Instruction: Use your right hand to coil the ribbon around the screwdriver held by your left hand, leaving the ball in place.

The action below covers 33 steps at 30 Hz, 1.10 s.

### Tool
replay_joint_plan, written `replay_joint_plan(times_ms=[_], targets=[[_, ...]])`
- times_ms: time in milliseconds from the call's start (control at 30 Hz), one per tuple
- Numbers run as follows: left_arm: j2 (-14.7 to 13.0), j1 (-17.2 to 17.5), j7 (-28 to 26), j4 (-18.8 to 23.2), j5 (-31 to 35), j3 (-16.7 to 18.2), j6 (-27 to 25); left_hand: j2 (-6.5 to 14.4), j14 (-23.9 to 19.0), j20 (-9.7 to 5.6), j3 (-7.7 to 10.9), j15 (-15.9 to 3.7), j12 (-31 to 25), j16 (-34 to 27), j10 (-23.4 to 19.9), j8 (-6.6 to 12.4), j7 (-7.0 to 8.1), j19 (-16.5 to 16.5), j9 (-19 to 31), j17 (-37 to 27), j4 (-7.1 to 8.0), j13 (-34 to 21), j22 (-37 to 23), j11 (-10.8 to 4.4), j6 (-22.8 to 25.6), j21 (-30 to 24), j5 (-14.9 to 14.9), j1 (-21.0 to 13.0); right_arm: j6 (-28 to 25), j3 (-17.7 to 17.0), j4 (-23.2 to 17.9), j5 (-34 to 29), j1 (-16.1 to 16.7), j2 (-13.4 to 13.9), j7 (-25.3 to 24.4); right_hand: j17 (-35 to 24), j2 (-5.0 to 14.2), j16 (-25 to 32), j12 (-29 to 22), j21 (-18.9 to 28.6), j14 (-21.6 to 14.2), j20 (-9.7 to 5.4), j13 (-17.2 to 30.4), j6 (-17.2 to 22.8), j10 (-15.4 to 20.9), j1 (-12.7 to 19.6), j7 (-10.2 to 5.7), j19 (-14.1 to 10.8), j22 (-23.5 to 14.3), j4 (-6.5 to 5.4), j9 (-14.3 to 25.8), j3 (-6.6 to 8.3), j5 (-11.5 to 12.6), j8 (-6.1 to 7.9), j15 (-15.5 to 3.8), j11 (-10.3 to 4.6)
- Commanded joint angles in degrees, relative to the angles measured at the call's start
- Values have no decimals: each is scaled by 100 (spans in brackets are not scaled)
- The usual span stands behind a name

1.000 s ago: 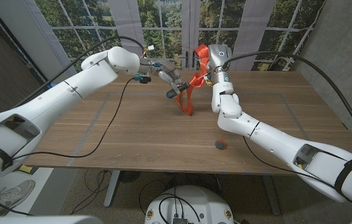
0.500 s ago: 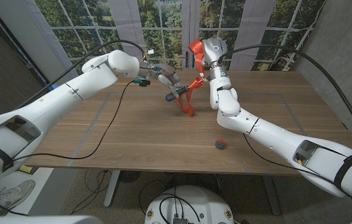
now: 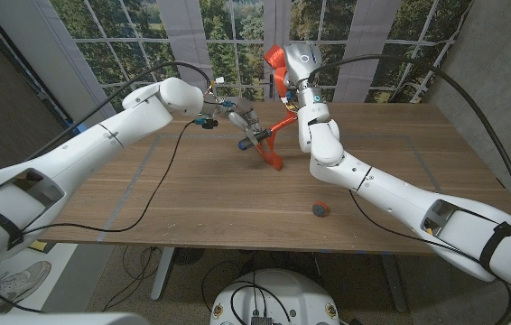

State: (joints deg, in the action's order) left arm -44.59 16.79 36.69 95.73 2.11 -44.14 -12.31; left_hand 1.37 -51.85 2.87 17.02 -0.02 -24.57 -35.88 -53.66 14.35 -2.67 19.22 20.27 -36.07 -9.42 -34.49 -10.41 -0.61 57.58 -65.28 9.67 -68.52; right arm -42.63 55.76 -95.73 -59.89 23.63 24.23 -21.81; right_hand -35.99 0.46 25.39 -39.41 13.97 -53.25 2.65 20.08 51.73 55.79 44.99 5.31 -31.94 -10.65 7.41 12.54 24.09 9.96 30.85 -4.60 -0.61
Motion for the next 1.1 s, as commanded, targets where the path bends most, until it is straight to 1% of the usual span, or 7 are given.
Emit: replay_joint_plan(times_ms=[33, 333, 500, 667, 767, 800, 1100], targets=[[98, -81, -20, -112, 200, -102, -104, 646, -681, 15, 79, -1179, -12, -47, -606, 23, 0, -32, 332, -14, 49, -841, -9, -536, 418, -24, 39, -630, 24, -229, -432, -401, 108, -67, -68, -13, 814, -40, -33, -1, -268, -35, 28, 597, 21, 840, -380, -11, -21, 1, 222, 49, 29, 1037, -490, -20], [186, -72, -204, -120, 240, -76, -285, 632, -695, 10, 75, -1183, 8, -42, -614, 10, -2, -22, 339, 9, 41, -837, -7, -532, 435, -35, 40, -639, -61, -461, -829, -564, 384, -63, -75, -9, 808, -62, -30, -2, -282, -36, 17, 601, 31, 838, -393, -15, -20, 5, 222, 58, 31, 1044, -516, -15], [269, -152, -213, -208, 277, -132, -336, 638, -686, 14, 74, -1174, 12, -52, -614, 0, 3, -22, 349, -9, 46, -847, -7, -548, 424, -39, 42, -637, -214, -512, -1092, -849, 580, -20, -21, -21, 808, -67, -31, -4, -280, -35, 17, 602, 31, 840, -381, -11, -20, 9, 216, 60, 32, 1044, -494, -25], [329, -160, -310, -237, 257, -123, -395, 634, -698, 12, 75, -1177, 13, -51, -632, -11, 7, -17, 353, 2, 39, -850, -6, -540, 424, -45, 45, -647, -263, -677, -1440, -908, 930, 69, 14, -34, 813, -65, -29, -5, -289, -33, 14, 595, 34, 843, -392, -14, -20, 11, 210, 62, 32, 1041, -488, -31], [346, -182, -339, -257, 253, -125, -383, 635, -695, 14, 74, -1171, 11, -54, -633, -15, -2, -14, 355, -3, 42, -863, -6, -549, 426, -48, 46, -645, -406, -692, -1539, -1164, 1111, 87, 34, -42, 809, -66, -28, -5, -294, -26, 10, 599, 36, 835, -389, -15, -20, 8, 210, 58, 30, 1044, -485, -41], [352, -193, -353, -262, 262, -130, -388, 636, -704, 14, 73, -1174, 15, -44, -636, -14, -1, -13, 351, 16, 47, -858, -5, -544, 441, -49, 46, -638, -332, -784, -1672, -1028, 1236, 119, -13, -45, 810, -65, -26, -5, -294, -28, 8, 600, 35, 835, -389, -15, -20, 9, 211, 58, 30, 1046, -485, -34], [461, -278, -462, -361, 217, -120, -401, 639, -706, 9, 67, -1177, 25, -58, -638, -25, -12, 2, 365, 6, 49, -873, -4, -546, 450, -61, 49, -638, -438, -953, -2015, -1252, 1786, 60, -112, -49, 803, -75, -34, -8, -315, -18, 19, 608, 41, 834, -406, -12, -20, 14, 207, 64, 29, 1052, -482, -38]])
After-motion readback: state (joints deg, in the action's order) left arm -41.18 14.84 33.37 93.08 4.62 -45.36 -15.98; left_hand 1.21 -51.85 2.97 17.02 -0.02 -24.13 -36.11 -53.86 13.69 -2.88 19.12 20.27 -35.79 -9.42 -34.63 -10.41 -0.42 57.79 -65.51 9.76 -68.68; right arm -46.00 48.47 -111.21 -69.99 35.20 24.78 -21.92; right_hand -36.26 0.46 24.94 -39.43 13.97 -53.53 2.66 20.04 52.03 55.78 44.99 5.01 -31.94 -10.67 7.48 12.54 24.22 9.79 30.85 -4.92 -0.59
